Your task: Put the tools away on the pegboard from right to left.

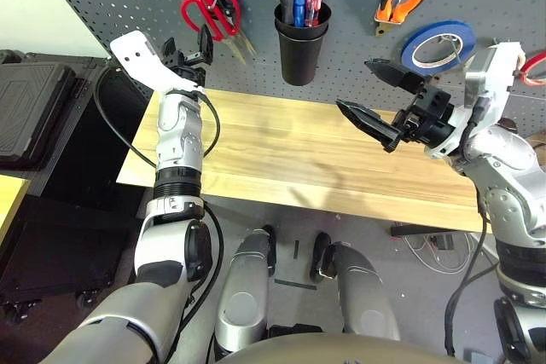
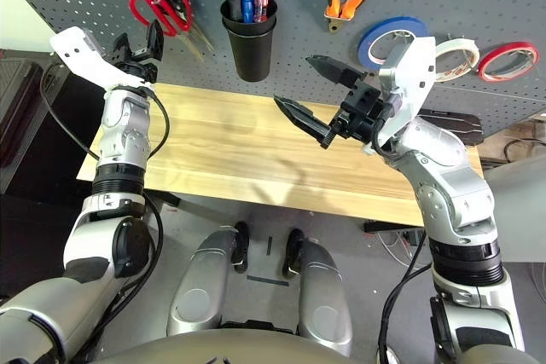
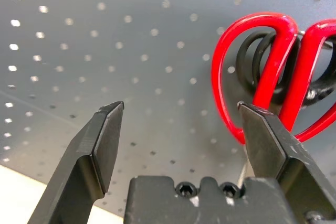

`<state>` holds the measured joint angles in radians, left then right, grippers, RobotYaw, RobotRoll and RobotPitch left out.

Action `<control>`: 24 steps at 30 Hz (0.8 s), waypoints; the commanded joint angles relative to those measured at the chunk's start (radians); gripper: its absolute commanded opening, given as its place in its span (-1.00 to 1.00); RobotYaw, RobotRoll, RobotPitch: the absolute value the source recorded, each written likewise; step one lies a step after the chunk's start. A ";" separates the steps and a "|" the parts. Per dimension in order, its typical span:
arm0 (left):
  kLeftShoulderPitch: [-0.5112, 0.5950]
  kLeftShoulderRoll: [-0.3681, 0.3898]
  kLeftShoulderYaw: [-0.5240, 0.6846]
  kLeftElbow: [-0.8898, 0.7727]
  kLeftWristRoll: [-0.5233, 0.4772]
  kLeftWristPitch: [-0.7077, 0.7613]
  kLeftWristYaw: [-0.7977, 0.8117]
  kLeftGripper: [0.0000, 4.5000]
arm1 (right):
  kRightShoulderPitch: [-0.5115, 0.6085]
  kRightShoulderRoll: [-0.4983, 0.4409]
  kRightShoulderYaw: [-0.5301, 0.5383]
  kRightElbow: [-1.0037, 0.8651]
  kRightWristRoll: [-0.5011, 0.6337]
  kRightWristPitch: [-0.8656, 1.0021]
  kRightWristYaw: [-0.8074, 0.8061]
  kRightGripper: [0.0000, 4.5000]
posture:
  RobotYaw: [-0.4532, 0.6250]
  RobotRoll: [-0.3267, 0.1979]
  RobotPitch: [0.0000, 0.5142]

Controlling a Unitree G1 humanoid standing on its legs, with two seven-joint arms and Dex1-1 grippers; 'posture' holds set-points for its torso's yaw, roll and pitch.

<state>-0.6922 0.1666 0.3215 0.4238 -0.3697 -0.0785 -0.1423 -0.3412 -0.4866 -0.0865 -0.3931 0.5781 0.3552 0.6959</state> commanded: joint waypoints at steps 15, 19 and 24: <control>0.362 0.073 0.019 -0.514 -0.045 0.244 0.011 0.99 | 0.101 0.119 -0.081 0.104 -0.189 -0.142 -0.255 1.00 | 0.10 0.25 -0.01; 0.389 0.093 0.034 -0.514 -0.045 0.241 0.007 0.99 | 0.152 0.186 -0.146 0.120 -0.254 -0.204 -0.399 1.00 | 0.08 0.25 -0.02; 0.414 0.107 0.042 -0.500 -0.045 0.224 -0.007 0.99 | 0.178 0.230 -0.242 0.180 -0.319 -0.251 -0.563 1.00 | 0.01 0.25 -0.02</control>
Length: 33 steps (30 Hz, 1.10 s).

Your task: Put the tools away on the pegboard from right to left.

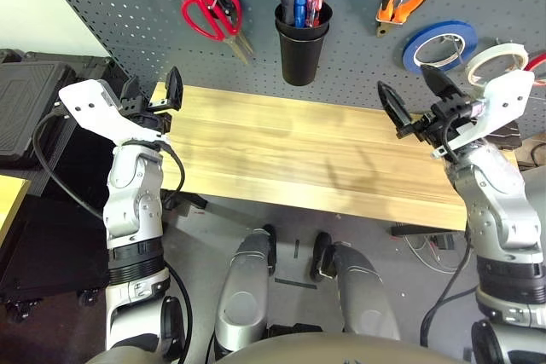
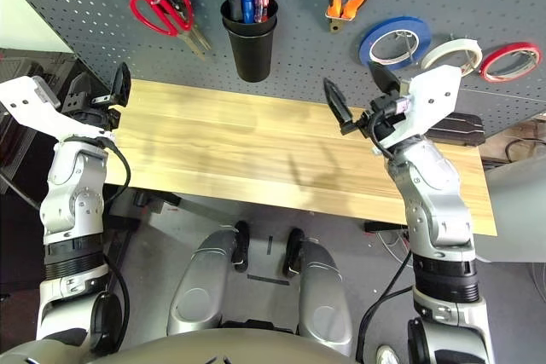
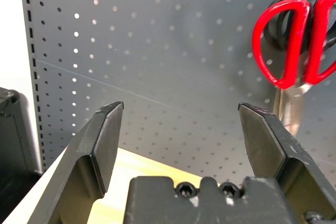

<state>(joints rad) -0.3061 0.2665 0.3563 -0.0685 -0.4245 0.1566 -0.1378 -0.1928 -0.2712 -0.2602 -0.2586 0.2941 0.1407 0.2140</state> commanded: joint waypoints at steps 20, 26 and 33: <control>0.055 0.031 -0.018 0.114 0.078 -0.124 -0.079 0.99 | 0.012 -0.006 -0.195 0.258 -0.076 -0.187 -0.226 1.00 | -0.13 0.25 0.00; 0.050 0.045 -0.008 0.162 0.102 -0.202 -0.103 0.99 | -0.015 0.003 -0.183 0.285 -0.073 -0.190 -0.228 1.00 | -0.12 0.25 -0.07; 0.051 0.049 -0.001 0.172 0.099 -0.232 -0.103 0.99 | -0.041 0.019 -0.179 0.321 -0.075 -0.199 -0.235 1.00 | -0.08 0.25 -0.16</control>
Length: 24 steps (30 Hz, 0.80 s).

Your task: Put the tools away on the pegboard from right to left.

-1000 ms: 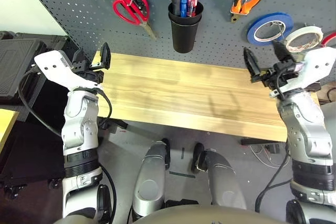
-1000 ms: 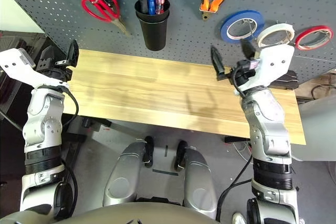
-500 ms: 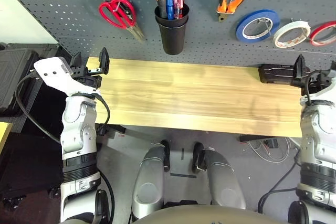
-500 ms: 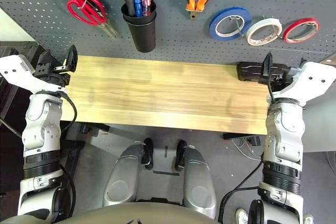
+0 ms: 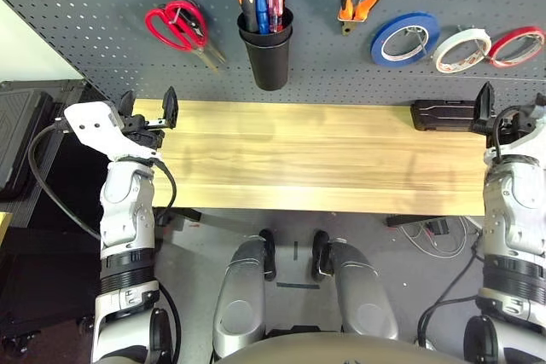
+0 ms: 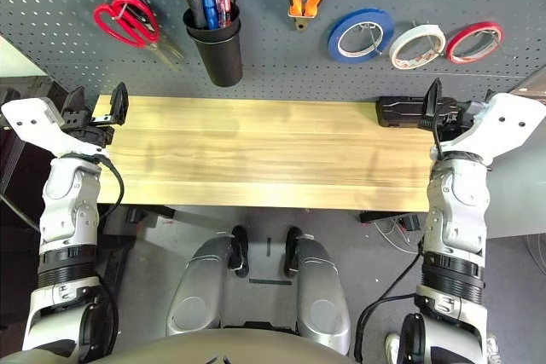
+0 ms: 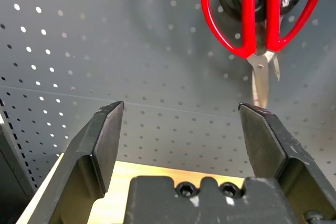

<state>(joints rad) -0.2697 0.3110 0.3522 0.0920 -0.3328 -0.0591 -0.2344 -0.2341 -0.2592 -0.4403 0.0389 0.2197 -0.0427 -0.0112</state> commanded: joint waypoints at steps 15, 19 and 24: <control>0.067 -0.005 0.027 -0.007 -0.006 -0.079 -0.013 0.99 | -0.062 0.030 0.029 0.151 0.001 -0.083 -0.005 1.00 | 0.01 0.25 -0.37; 0.080 -0.004 0.030 -0.009 -0.012 -0.088 -0.018 0.99 | -0.085 0.029 0.038 0.193 -0.002 -0.103 -0.006 1.00 | 0.04 0.25 -0.43; 0.078 -0.003 0.031 -0.005 -0.014 -0.095 -0.018 0.99 | -0.112 0.032 0.047 0.239 -0.004 -0.128 -0.003 1.00 | 0.05 0.25 -0.46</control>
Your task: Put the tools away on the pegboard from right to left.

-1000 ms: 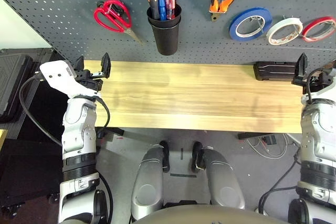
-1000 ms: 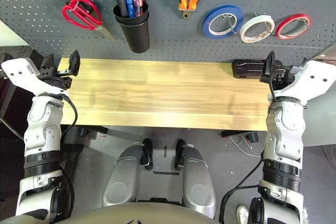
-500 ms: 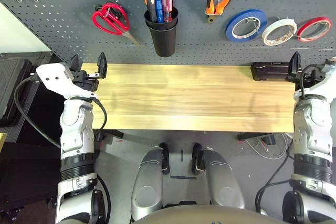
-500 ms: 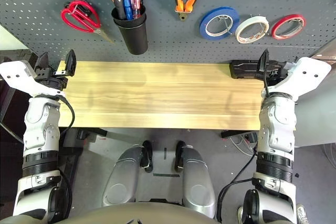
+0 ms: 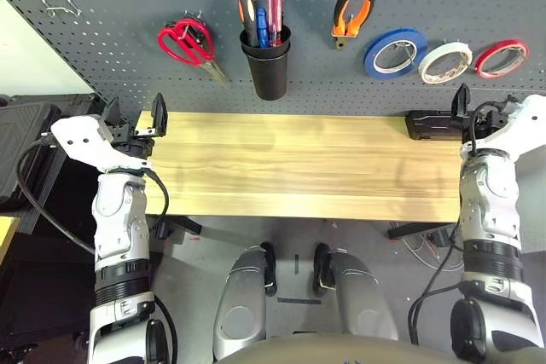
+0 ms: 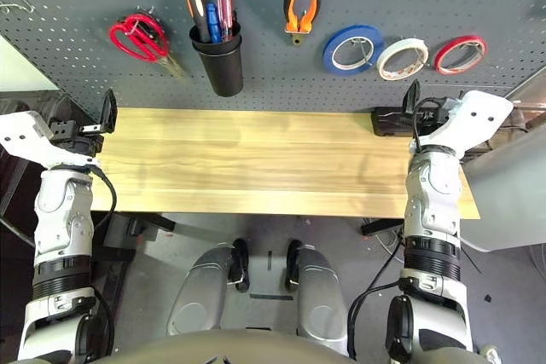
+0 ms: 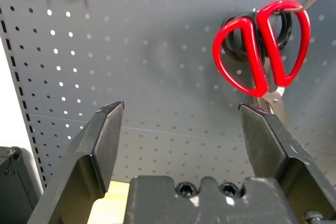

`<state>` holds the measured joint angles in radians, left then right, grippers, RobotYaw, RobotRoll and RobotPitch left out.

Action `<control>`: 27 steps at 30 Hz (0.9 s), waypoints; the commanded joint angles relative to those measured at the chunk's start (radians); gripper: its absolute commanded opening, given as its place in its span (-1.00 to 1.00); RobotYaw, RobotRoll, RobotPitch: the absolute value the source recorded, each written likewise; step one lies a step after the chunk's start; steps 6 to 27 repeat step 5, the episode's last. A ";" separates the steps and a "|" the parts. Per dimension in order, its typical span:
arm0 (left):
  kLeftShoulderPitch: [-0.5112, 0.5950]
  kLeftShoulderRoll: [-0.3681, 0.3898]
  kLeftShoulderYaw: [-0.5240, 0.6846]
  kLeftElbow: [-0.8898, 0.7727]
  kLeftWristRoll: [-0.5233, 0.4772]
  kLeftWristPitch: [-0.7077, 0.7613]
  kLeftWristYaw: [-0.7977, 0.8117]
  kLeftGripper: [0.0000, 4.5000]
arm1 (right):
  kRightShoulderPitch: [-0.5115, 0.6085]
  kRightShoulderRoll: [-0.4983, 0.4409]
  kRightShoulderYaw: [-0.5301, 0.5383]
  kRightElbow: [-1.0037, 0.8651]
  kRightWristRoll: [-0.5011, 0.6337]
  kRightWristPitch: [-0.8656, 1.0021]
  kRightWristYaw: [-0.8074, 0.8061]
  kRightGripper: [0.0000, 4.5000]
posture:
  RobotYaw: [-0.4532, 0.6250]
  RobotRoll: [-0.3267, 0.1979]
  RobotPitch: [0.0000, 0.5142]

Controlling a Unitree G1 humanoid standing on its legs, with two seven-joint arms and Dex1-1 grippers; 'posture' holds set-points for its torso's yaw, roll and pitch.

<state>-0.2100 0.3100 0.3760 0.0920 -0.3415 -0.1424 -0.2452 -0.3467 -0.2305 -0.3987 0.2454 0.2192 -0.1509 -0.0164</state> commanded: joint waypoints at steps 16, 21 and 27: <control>0.028 0.000 0.008 -0.007 -0.007 -0.015 -0.012 0.99 | -0.003 0.000 0.007 0.061 -0.001 -0.039 0.005 1.00 | 0.06 0.25 -0.48; 0.028 0.000 0.008 -0.007 -0.007 -0.015 -0.012 0.99 | -0.003 0.000 0.007 0.061 -0.001 -0.039 0.005 1.00 | 0.06 0.25 -0.48; 0.028 0.000 0.008 -0.007 -0.007 -0.015 -0.012 0.99 | -0.003 0.000 0.007 0.061 -0.001 -0.039 0.005 1.00 | 0.06 0.25 -0.48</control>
